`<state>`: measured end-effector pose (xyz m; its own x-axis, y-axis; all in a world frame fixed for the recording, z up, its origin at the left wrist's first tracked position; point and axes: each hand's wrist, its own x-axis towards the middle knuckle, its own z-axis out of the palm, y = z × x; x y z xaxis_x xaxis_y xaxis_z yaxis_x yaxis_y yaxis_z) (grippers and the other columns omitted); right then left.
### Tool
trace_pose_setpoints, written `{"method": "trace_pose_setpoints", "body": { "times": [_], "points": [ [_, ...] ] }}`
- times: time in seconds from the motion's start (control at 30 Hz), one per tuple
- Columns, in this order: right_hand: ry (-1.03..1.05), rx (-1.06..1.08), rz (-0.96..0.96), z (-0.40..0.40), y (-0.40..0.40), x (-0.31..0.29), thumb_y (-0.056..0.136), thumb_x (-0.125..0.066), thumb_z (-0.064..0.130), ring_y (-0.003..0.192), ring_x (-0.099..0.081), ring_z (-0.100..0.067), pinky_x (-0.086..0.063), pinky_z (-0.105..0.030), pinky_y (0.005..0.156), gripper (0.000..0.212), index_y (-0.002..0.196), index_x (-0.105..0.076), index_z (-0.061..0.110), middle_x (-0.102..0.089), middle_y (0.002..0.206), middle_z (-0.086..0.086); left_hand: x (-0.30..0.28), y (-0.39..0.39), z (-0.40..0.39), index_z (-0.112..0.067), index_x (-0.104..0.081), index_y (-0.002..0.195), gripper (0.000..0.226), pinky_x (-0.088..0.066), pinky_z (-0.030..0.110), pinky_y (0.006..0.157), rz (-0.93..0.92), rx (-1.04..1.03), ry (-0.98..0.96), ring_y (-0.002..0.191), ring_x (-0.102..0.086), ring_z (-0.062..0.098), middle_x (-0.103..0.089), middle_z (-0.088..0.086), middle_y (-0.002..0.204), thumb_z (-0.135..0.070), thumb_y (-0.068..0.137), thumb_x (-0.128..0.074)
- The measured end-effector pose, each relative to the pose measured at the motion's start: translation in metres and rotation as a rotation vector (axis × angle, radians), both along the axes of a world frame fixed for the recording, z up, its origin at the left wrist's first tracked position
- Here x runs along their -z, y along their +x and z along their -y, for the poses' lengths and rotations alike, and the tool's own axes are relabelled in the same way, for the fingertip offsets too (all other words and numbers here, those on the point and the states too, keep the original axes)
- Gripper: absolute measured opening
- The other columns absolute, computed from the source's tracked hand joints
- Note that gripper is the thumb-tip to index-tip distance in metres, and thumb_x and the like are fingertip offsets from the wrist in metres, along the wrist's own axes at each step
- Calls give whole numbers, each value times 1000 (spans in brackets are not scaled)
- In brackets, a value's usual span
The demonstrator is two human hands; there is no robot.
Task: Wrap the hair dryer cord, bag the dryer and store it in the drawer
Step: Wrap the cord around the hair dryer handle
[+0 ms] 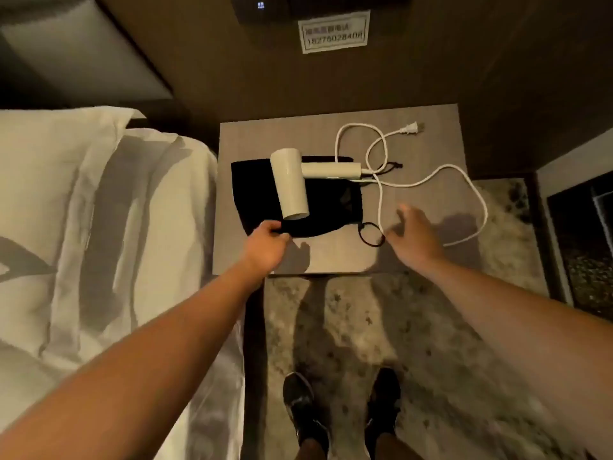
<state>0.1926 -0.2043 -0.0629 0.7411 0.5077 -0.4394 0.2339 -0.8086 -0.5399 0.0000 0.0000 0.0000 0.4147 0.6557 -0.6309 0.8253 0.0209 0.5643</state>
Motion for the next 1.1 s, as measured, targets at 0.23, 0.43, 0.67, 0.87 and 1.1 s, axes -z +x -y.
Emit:
{"method": "trace_pose_setpoints", "body": {
  "times": [0.23,0.43,0.67,0.87,1.1],
  "points": [
    [-143,-158,402,-15,9,82,91,-47,55,152,-14,-28,-18,-51,120,79,154,-22,14,-16,165,-9,75,94,-59,-8,-38,147,72,-52,38,92,102,-140,200,114,-56,29,-48,17,143,-39,89,-69],
    [-179,-170,601,-14,2,108,91,-32,62,152,-13,-29,-15,-57,120,81,155,-20,13,-20,164,-12,105,112,-67,-11,-43,135,85,-47,27,59,98,-252,182,94,-55,19,-53,0,105,-50,73,-85],
    [-178,-174,590,-14,3,106,90,-32,61,152,-12,-29,-13,-58,120,82,155,-23,12,-19,165,-13,98,113,-69,-12,-51,123,77,-46,26,45,102,-337,100,81,-64,17,-58,1,99,-42,64,-91],
    [-246,-315,345,-13,29,96,85,-30,76,153,8,-21,-1,-58,119,96,157,-1,20,8,168,-2,62,83,-55,-16,-44,117,81,-56,36,58,115,-431,76,88,-66,25,-60,5,101,-41,56,-91],
    [180,30,78,2,19,-54,89,-66,41,147,-26,-23,-28,-33,112,88,157,-12,27,-13,166,-3,-61,31,-20,-15,-45,125,76,-53,35,58,234,-468,3,86,-62,19,-61,7,110,-34,67,-91]
  ]
}}
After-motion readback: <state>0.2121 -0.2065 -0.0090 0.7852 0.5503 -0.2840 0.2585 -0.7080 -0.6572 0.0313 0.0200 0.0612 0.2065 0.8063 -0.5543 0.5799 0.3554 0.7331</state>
